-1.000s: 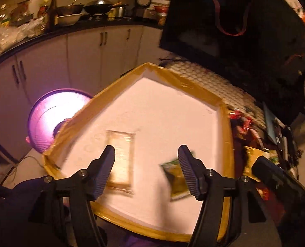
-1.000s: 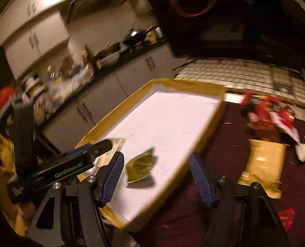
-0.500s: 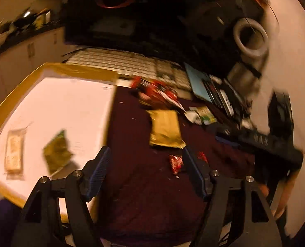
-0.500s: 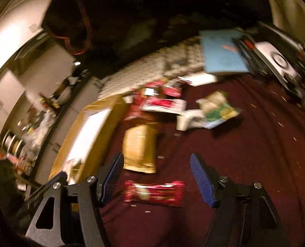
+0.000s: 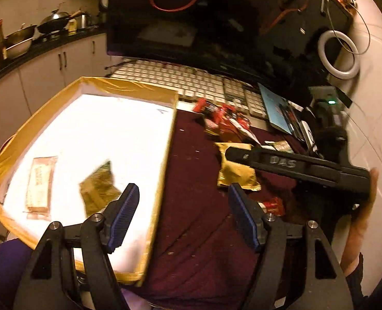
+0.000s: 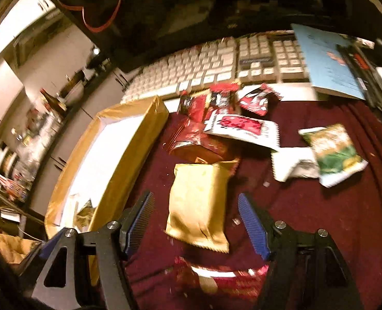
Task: Organize snacks
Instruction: 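Move the left tool to the red chocolate bar while the right tool grasps the gold pouch, then close the left tool on the red chocolate bar and lift it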
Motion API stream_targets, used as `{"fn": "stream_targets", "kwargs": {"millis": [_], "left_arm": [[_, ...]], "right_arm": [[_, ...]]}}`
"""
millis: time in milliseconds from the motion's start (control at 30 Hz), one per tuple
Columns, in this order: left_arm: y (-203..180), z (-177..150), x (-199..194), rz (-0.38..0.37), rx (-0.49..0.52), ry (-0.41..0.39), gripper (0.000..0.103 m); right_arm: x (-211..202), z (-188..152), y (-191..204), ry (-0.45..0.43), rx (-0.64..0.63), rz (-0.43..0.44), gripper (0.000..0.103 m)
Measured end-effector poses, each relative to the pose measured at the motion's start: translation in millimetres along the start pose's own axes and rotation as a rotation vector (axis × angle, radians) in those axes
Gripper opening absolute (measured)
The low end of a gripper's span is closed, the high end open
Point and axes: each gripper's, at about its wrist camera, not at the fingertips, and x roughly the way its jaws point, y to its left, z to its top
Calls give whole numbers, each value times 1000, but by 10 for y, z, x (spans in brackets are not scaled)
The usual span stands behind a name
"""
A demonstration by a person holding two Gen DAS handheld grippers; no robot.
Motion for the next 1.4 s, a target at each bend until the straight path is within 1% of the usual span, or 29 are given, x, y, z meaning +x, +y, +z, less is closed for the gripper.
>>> {"fn": "stream_targets", "kwargs": {"millis": [167, 267, 333, 367, 433, 467, 533, 633, 700, 800, 833, 900, 1000, 1033, 1100, 1200, 1233, 1300, 1333, 1400], "left_arm": [[73, 6, 23, -3, -15, 1, 71], [79, 14, 46, -5, -15, 12, 71], [70, 9, 44, -7, -8, 14, 71], [62, 12, 49, -5, -9, 15, 71], [40, 7, 44, -13, -3, 16, 71], [25, 11, 44, -14, 2, 16, 71], [-5, 5, 45, -15, 14, 15, 71], [-73, -6, 83, -40, 37, 29, 71], [-153, -15, 126, -62, 64, 40, 71], [-349, -41, 248, -152, 143, 91, 71], [-432, -49, 298, -179, 176, 107, 71], [-584, -62, 375, -209, 248, 124, 71], [-871, -117, 524, -194, 384, 136, 71], [-996, -161, 587, -179, 452, 141, 71], [-1118, -212, 687, -170, 519, 161, 71], [-1230, -272, 827, -182, 547, 203, 71], [-1245, -288, 857, -181, 553, 208, 71], [-1209, -285, 853, -190, 532, 200, 70], [-1182, -286, 844, -197, 516, 201, 68], [-1129, -303, 787, -191, 511, 195, 54]], "right_arm": [[203, 1, 213, 43, -57, -113, 70], [267, -57, 346, 34, -119, -202, 69], [270, -93, 382, 28, -147, -236, 52], [267, -110, 390, 21, -159, -258, 48], [212, -130, 340, 17, -151, -229, 48], [152, -154, 287, 6, -139, -193, 48], [49, -171, 192, -11, -134, -153, 48], [-200, -236, 28, -72, -92, -16, 48], [-411, -277, -179, -133, -33, 37, 48], [-660, -320, -487, -206, 54, 29, 48], [-690, -323, -552, -214, 68, 27, 48], [-728, -334, -710, -215, 103, 22, 48], [-695, -348, -855, -216, 140, 15, 48], [-673, -344, -889, -216, 146, 16, 48], [-674, -356, -889, -222, 150, 10, 48], [-687, -372, -873, -236, 138, 11, 48], [-683, -374, -868, -238, 140, 16, 48], [-698, -381, -873, -248, 140, 27, 48], [-708, -385, -880, -250, 142, 29, 48], [-710, -389, -886, -251, 142, 36, 48]]}}
